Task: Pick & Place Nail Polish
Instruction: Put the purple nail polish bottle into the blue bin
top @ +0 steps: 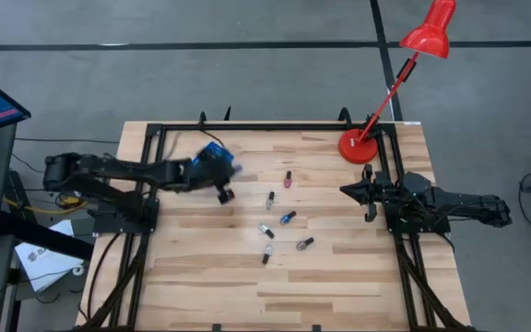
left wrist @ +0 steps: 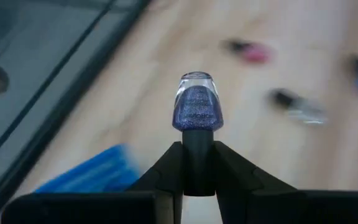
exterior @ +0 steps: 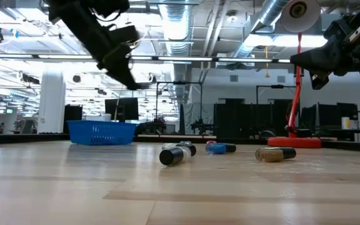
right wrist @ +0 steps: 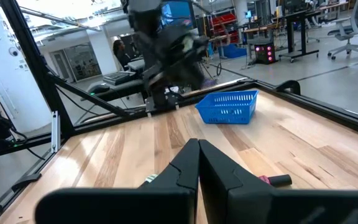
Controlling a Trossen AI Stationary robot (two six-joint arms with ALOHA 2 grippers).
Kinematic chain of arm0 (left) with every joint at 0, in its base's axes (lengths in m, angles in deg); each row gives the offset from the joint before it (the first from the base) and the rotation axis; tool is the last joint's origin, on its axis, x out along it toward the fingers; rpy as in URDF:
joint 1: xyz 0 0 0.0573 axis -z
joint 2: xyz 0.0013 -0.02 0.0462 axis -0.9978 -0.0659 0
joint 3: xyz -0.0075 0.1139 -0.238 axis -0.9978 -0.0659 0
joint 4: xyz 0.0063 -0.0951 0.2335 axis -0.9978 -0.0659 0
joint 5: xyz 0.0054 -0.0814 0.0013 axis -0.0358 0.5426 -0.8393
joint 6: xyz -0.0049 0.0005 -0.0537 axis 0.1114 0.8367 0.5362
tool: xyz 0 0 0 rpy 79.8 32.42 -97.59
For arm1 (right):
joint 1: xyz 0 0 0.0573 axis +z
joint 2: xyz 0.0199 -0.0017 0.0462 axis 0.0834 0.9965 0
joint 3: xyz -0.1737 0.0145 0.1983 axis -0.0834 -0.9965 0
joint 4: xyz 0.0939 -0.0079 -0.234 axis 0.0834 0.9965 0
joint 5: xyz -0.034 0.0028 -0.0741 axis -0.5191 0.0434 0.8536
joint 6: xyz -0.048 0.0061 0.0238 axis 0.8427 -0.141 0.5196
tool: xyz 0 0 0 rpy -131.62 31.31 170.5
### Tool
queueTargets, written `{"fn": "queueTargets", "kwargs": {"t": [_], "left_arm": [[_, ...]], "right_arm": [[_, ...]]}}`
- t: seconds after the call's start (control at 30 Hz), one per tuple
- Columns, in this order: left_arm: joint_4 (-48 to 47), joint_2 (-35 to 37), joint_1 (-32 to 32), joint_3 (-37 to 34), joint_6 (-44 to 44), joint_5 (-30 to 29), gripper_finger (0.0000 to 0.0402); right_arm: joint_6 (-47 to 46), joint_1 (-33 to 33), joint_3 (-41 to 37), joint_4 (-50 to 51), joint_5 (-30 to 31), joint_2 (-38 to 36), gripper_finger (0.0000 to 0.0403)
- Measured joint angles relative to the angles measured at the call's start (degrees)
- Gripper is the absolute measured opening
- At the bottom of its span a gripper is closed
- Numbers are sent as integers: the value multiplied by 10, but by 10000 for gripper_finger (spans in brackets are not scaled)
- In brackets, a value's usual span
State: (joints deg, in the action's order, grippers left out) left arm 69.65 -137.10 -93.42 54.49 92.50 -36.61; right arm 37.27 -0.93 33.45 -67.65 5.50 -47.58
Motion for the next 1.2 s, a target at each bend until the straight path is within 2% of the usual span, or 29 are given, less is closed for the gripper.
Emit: {"fn": "queueTargets", "kwargs": {"t": [0.1,0.2,0.47,0.57,0.73,1.2], "left_arm": [[-46,21,-60,0,41,4,53],[-80,24,-114,0,58,34,53],[-95,18,-211,-30,82,111,53],[-99,18,-224,-61,103,140,53],[-102,18,-224,-95,122,150,54],[-103,18,-225,-100,121,148,60]], "right_arm": [[0,0,0,0,0,0,0],[0,0,0,0,0,0,0],[0,0,0,0,0,0,0],[0,0,0,0,0,0,0],[0,0,0,0,0,0,0],[0,0,0,0,0,0,0]]}}
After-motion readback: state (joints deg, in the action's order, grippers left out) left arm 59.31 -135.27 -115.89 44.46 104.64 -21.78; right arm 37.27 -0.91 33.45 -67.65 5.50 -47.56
